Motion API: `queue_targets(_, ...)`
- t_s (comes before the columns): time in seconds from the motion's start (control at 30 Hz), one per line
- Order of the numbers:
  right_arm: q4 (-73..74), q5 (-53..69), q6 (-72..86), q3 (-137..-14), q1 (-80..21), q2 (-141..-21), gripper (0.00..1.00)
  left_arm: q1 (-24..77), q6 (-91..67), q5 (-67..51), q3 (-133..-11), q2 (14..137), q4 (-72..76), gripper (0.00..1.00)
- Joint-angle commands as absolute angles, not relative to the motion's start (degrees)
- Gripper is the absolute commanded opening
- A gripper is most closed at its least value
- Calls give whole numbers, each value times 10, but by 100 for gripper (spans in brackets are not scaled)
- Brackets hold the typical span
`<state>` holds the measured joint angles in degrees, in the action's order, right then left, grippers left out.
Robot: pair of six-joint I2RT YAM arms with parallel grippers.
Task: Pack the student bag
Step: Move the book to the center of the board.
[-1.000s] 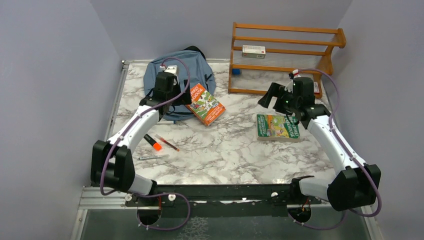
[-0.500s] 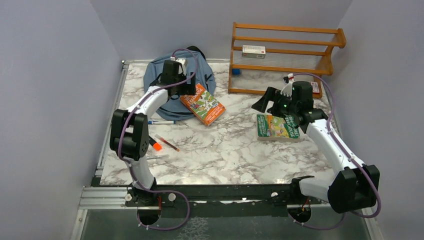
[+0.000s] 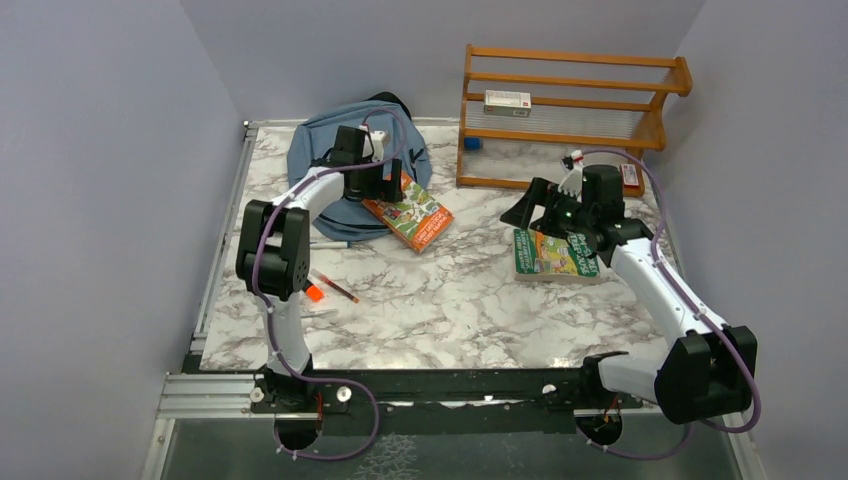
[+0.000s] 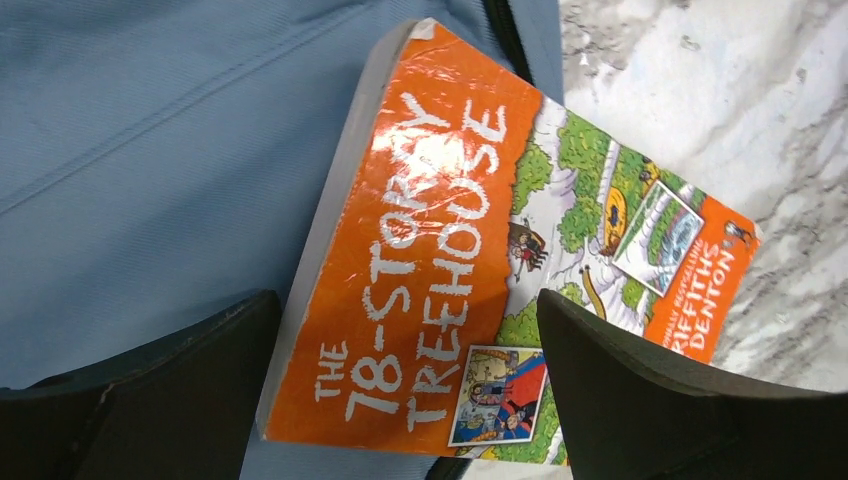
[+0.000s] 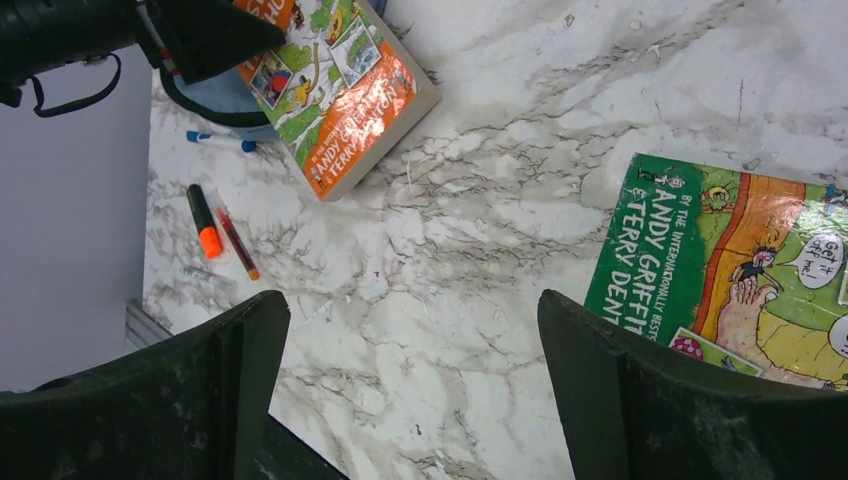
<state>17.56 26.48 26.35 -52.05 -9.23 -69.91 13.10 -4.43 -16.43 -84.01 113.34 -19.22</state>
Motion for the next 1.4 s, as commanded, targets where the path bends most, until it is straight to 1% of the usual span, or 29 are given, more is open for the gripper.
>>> queue_targets(0.0, 157, 281, 266, -509, -89, -694, 100, 147, -33, -257, -845, 1130, -195, 99)
queue_targets(0.37, 167, 265, 270, -483, -89, -683, 100, 283, -65, -277, -787, 1093, -180, 99)
queue_targets(0.6, 170, 254, 273, -474, -89, -670, 100, 326, -81, -272, -755, 1075, -157, 99)
queue_targets(0.87, 162, 260, 271, -470, -89, -663, 100, 303, -58, -175, -754, 993, -162, 99)
queue_targets(1.0, 153, 265, 271, -465, -89, -662, 100, 276, -40, -93, -751, 971, -179, 99)
queue_targets(1.13, 151, 265, 270, -463, -89, -664, 100, 273, -3, 28, -749, 980, -200, 99)
queue_targets(1.37, 152, 267, 263, -465, -89, -669, 100, 299, 67, 134, -756, 1024, -205, 99)
